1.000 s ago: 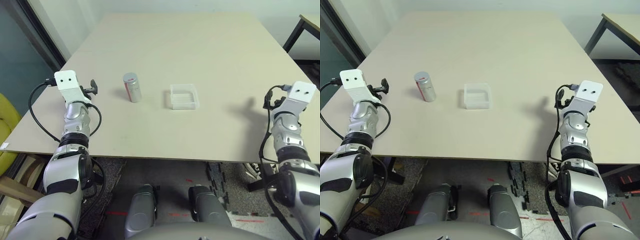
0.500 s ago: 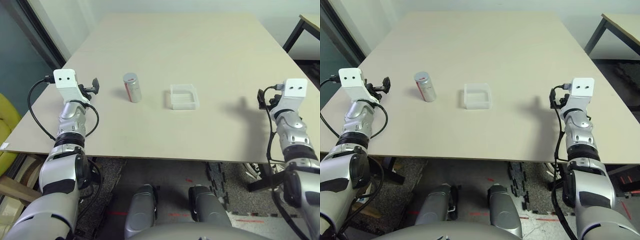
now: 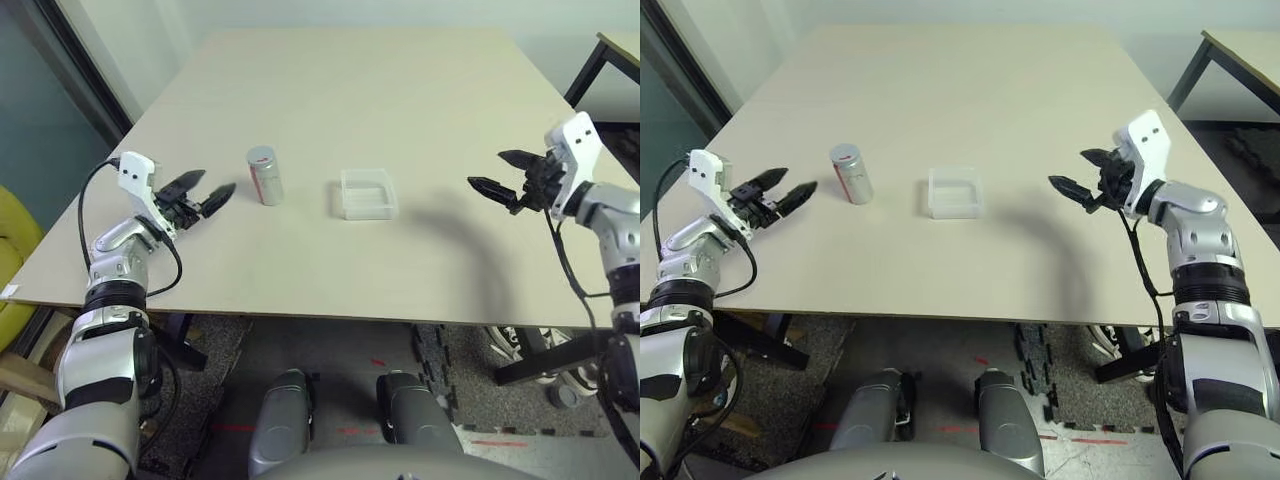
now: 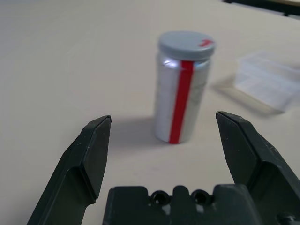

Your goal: Pour the medicine from the bottle into the box.

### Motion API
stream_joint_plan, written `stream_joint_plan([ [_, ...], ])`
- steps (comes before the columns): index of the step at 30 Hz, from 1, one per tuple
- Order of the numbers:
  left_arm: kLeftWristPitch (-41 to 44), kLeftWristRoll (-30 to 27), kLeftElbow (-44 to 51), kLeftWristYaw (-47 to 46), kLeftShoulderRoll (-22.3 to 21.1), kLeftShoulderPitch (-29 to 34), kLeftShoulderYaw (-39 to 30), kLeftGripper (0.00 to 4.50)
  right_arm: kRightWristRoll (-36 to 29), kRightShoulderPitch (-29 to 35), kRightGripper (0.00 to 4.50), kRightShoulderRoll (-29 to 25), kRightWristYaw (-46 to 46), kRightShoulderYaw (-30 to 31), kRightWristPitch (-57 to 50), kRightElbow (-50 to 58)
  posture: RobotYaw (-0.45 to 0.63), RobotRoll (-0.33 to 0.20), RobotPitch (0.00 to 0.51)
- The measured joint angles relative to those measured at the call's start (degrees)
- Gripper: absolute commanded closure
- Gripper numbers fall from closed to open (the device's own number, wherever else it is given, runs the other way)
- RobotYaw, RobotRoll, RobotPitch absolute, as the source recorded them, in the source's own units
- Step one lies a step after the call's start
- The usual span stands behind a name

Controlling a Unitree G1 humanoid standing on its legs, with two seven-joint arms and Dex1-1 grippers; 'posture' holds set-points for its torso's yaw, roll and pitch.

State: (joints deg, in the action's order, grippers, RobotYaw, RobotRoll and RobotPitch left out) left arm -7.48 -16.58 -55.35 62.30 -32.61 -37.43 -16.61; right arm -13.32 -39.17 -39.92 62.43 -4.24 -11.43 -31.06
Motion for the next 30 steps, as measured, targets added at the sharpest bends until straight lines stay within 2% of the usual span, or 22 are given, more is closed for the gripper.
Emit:
stream_joint_plan([
  [9, -4.16, 2.07, 0.09, -1.00, 2.00, -0.19, 3.64, 0.01, 0.00, -1.92, 0.00, 2.66, 4.39, 3.31, -2.89, 3.01, -0.06, 0.000, 0.061],
  [13, -7.02, 3.39, -3.83, -3.42, 2.36, -2.04, 4.27, 0.01, -0.22, -1.73, 0.00, 2.92, 4.97, 3.56, -3.79, 4.60, -0.08, 0.000, 0.065],
  [30, -12.74, 7.32, -13.34, -8.24, 6.37, -9.28, 5.52, 0.01, -4.84, 5.26, 0.00, 2.34, 6.18, 3.86, -13.15, 20.69, -0.16, 0.000, 0.086],
])
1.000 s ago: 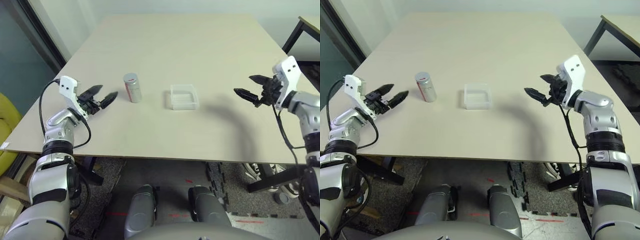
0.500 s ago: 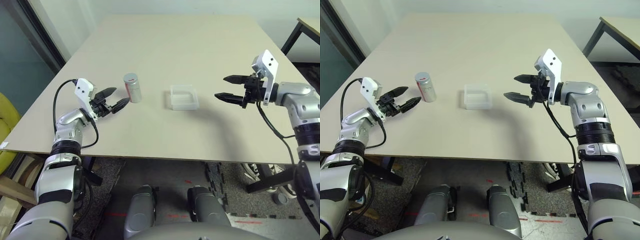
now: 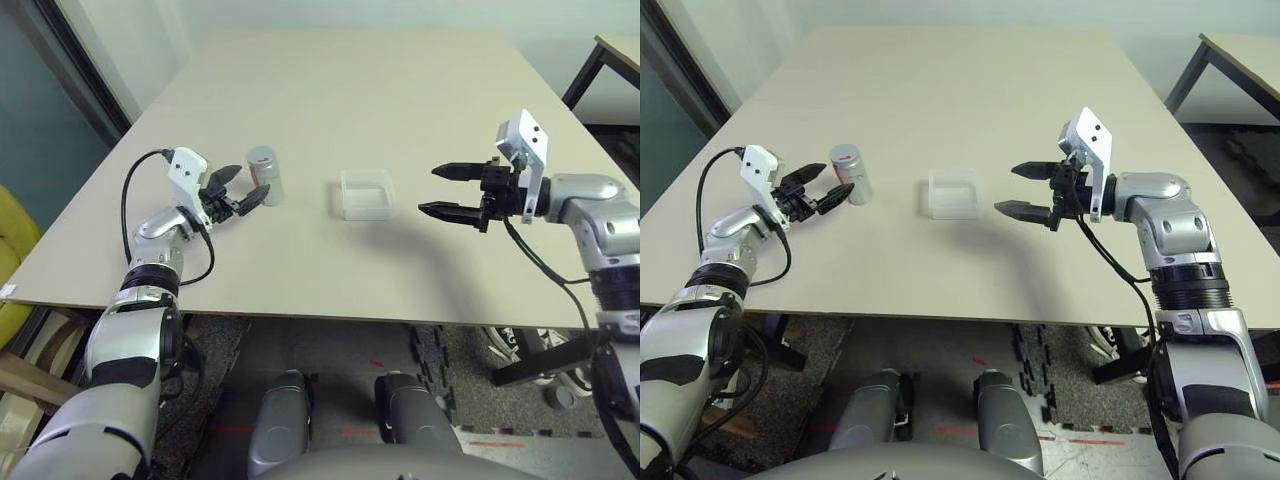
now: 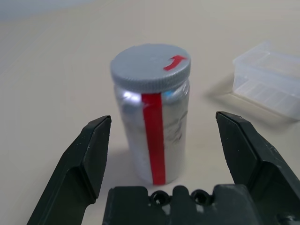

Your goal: Pour the medicine from the bottle into the box.

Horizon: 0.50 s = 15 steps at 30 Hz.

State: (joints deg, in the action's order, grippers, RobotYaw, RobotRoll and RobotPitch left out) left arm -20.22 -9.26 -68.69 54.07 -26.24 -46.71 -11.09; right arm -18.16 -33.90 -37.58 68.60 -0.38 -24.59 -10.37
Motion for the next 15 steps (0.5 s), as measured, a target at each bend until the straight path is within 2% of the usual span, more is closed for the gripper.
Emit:
stream_joint_plan([
  [15, -0.20, 1.01, -2.07, -3.33, 1.05, -0.55, -0.01, 0.01, -3.87, 4.50, 0.00, -2.23, -2.76, -0.26, -6.11, 8.35, -0.20, 0.000, 0.125],
])
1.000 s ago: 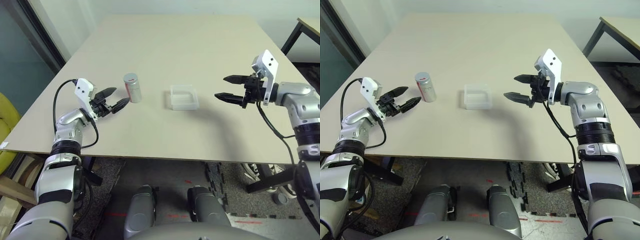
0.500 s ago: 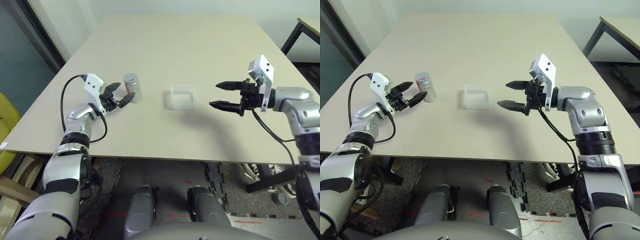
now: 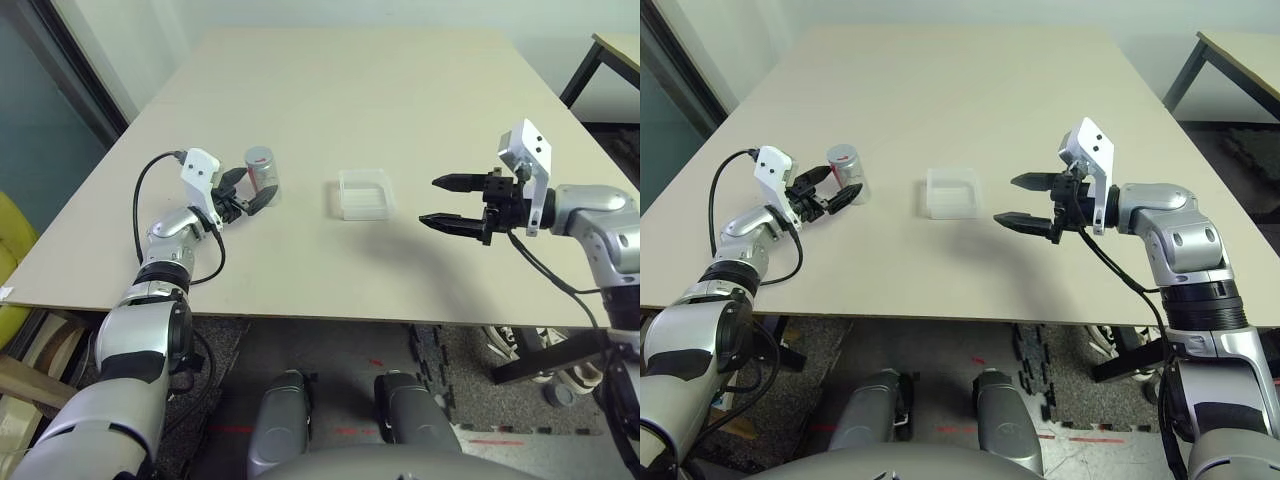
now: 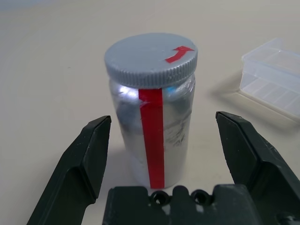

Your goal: Pour the medicine from the bottle into the box.

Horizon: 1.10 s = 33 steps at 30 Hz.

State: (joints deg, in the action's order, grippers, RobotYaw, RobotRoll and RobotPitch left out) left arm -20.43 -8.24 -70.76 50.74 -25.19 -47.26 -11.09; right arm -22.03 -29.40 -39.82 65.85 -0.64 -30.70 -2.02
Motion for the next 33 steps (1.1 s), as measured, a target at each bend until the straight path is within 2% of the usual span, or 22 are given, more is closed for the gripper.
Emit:
stream_joint_plan([
  [9, -0.03, 0.45, -0.04, -1.49, 1.30, -1.54, -0.08, 0.01, -1.54, 1.26, 0.00, -0.40, -1.35, -0.02, -1.52, 2.34, -0.21, 0.000, 0.136],
  [12, -0.01, 0.41, -0.05, -1.77, 1.38, -1.58, -0.34, 0.61, -1.85, 1.26, 0.00, -0.40, -1.74, -0.02, -1.80, 2.42, -0.21, 0.000, 0.135],
  [15, 0.26, 0.27, -0.07, -1.78, 1.38, -1.67, -1.06, 1.79, -1.95, 1.26, 0.00, -0.40, -2.13, -0.01, -1.96, 2.42, -0.20, 0.000, 0.131],
  [16, 0.37, 0.20, -0.11, -1.69, 1.43, -1.67, -1.29, 2.01, -1.96, 1.26, 0.00, -0.39, -2.22, -0.01, -1.99, 2.42, -0.20, 0.000, 0.130],
  [23, 0.86, -0.24, -0.10, -0.09, 1.41, -1.68, -1.94, 2.01, -1.98, 1.00, 0.00, 0.10, -2.43, 0.13, -2.12, 2.39, -0.18, 0.000, 0.123],
  [29, 2.64, -0.95, 0.68, 8.48, 1.49, -1.67, -1.40, 2.01, -3.08, -3.31, 0.00, 0.33, -1.27, 0.53, -3.99, 2.37, -0.14, 0.000, 0.105],
  [33, 4.04, -1.17, 2.82, 14.02, 2.50, -1.52, -0.60, 2.01, -3.04, -7.10, 0.00, 1.23, -0.31, 3.76, -5.08, 1.99, -0.11, 0.000, 0.087],
])
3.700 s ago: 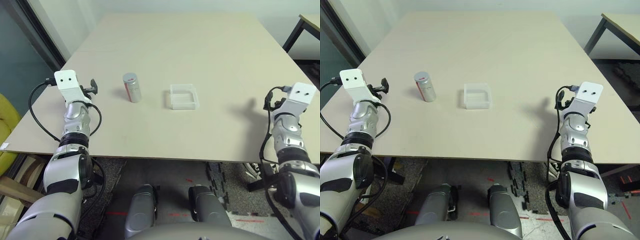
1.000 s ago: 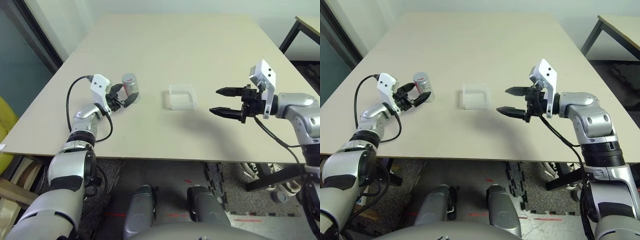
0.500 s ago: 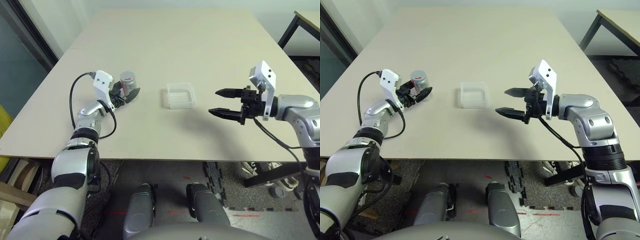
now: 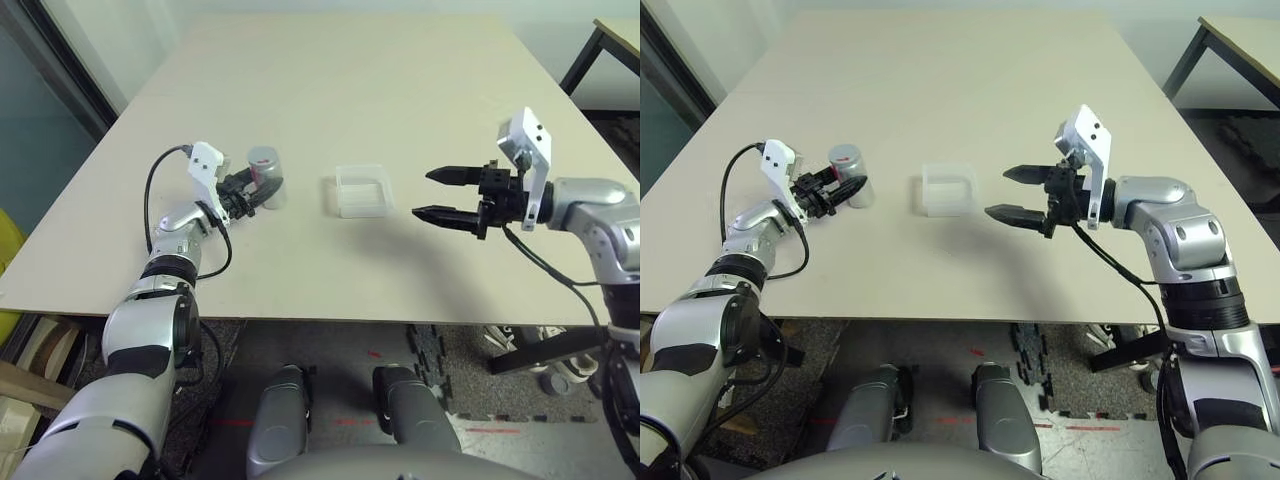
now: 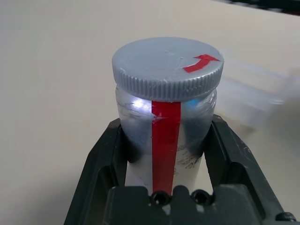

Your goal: Pour the medicine from the bottle into the box.

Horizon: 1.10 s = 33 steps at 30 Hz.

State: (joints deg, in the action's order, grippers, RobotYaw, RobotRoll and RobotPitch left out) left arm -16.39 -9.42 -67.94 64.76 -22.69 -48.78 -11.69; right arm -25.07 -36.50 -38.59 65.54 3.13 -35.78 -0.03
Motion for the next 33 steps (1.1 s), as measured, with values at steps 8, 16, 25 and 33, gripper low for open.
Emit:
stream_joint_plan([
  [8, 4.22, -1.26, 7.03, 8.06, 1.41, -0.02, 1.82, 2.01, 0.86, -9.93, 0.00, 8.67, -0.53, 4.18, -0.15, -4.49, -0.08, 0.000, 0.067],
  [16, 10.91, -2.36, 14.41, 12.88, 1.14, 0.47, 4.24, 2.01, 7.33, -16.70, 0.00, 15.38, -1.89, 9.96, 3.74, -16.41, -0.05, 0.000, 0.070],
  [25, 16.68, -3.84, 25.37, 15.34, -0.54, 5.51, 7.78, 2.01, 10.04, -20.36, 0.00, 20.29, -2.82, 9.97, 6.33, -22.80, -0.03, 0.000, 0.072],
  [33, 17.99, -4.11, 28.20, 15.13, -0.81, 7.11, 9.09, 2.01, 10.46, -20.37, 0.00, 22.78, -2.59, 9.97, 6.04, -23.36, -0.03, 0.000, 0.074],
])
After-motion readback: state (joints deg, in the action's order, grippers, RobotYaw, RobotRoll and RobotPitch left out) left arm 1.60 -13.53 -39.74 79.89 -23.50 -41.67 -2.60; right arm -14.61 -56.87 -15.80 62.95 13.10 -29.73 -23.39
